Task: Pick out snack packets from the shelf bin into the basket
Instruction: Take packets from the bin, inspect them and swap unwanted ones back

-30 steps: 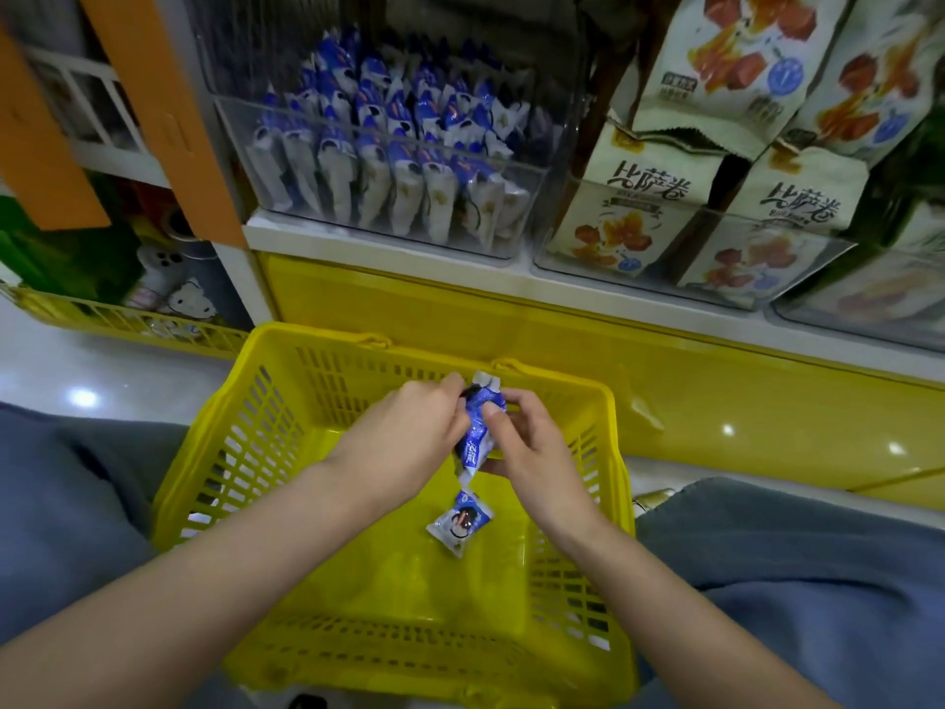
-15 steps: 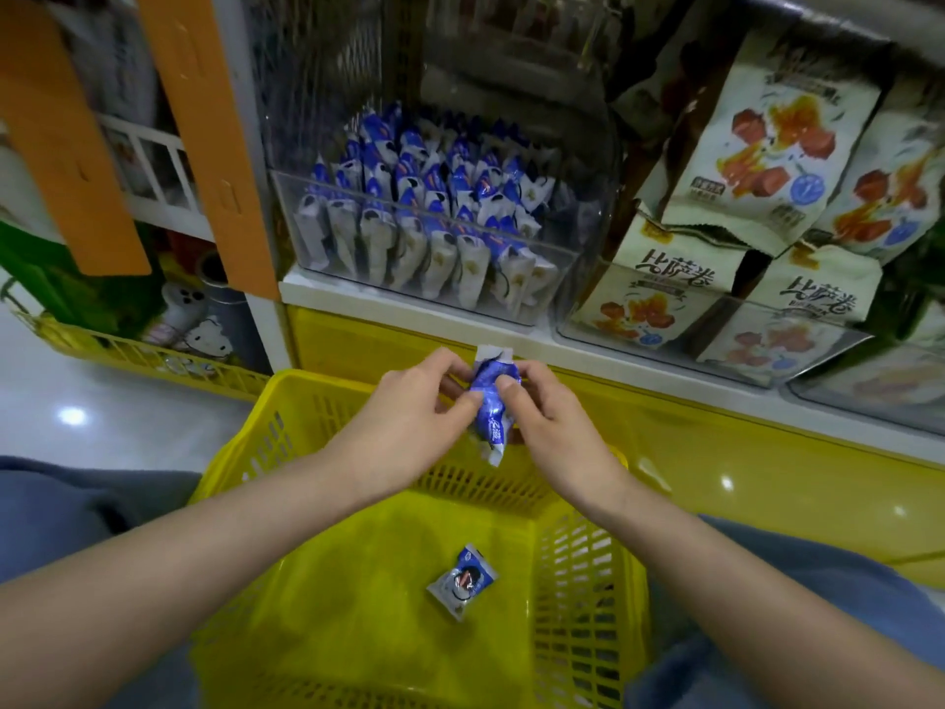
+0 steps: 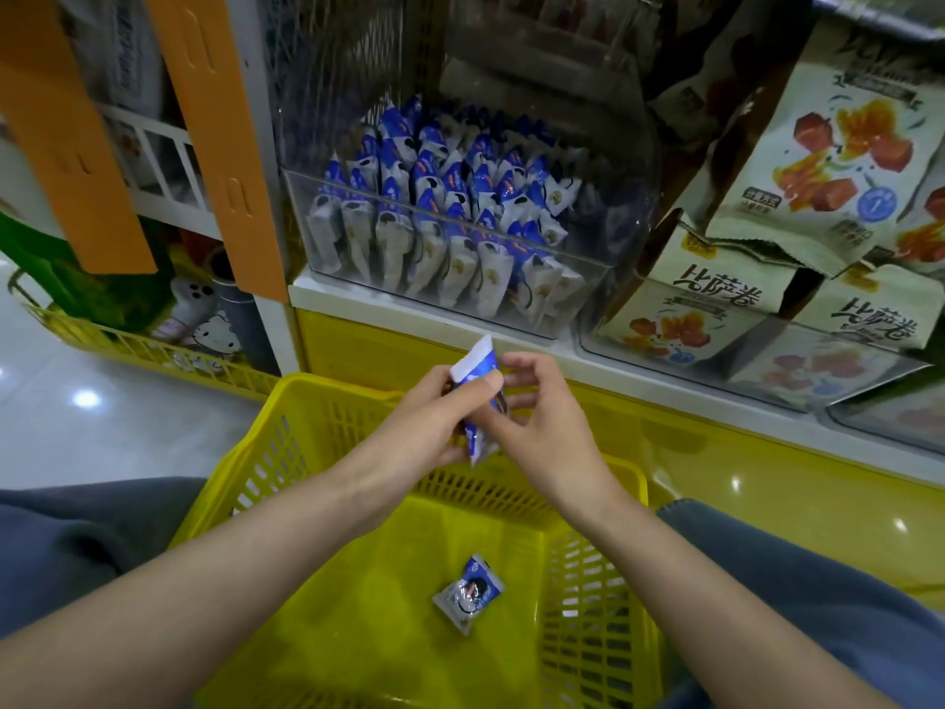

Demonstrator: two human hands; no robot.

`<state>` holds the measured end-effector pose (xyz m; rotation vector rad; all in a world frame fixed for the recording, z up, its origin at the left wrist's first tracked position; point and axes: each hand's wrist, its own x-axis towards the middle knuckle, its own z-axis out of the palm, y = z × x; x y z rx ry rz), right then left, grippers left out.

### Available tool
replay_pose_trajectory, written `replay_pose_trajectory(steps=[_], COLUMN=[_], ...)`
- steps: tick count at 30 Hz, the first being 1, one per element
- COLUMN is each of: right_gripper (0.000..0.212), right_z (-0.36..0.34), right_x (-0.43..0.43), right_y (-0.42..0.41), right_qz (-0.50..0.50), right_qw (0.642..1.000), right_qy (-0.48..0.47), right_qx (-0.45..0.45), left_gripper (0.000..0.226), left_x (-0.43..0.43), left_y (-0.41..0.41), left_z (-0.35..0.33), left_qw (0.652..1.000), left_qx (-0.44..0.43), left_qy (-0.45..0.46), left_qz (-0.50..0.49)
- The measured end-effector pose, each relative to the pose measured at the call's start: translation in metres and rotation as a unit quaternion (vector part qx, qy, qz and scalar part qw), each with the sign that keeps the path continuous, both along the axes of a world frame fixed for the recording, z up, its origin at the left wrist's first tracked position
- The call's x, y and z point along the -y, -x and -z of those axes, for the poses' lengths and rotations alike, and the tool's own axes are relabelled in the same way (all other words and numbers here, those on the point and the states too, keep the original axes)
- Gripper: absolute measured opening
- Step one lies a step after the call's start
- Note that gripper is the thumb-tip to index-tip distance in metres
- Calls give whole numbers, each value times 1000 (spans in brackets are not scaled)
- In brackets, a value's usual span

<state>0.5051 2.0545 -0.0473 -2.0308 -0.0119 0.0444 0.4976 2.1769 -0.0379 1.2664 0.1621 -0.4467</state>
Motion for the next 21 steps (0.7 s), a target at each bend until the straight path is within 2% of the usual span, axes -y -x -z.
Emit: replay_pose_trajectory(steps=[3,5,7,10,13,17,21], right_gripper=[55,60,51,19,20,22,11], right_z=[0,-1,-6,-14,-18,-28,-46], right_x=[-3,-4,-4,-2,-2,-4,-7], right_y=[5,6,5,5,8,13,13], right_qz=[-35,-41,-42,-60,-64,-72,-90], right_qw=[994,996,999,995,991,993,992], right_qy=[77,62,19,-62,-104,-86,-83], right_qx=[74,44,-12,-40,-49,-37,-16], left_gripper=[26,27,25,27,24,21,29], left_x=[1,0,-3,-8,-14,-24,-36], left_y=[1,-1,-2,-2,-3,-5,-19], left_z=[4,4,3,2,1,-6,-26], left_qw=[998,997,996,994,987,985,971], left_qx=[35,43,44,62,100,127,191], left_qy=[-46,-51,-38,-52,-82,-65,-109], left_qz=[-28,-49,-61,-77,-95,-99,-92])
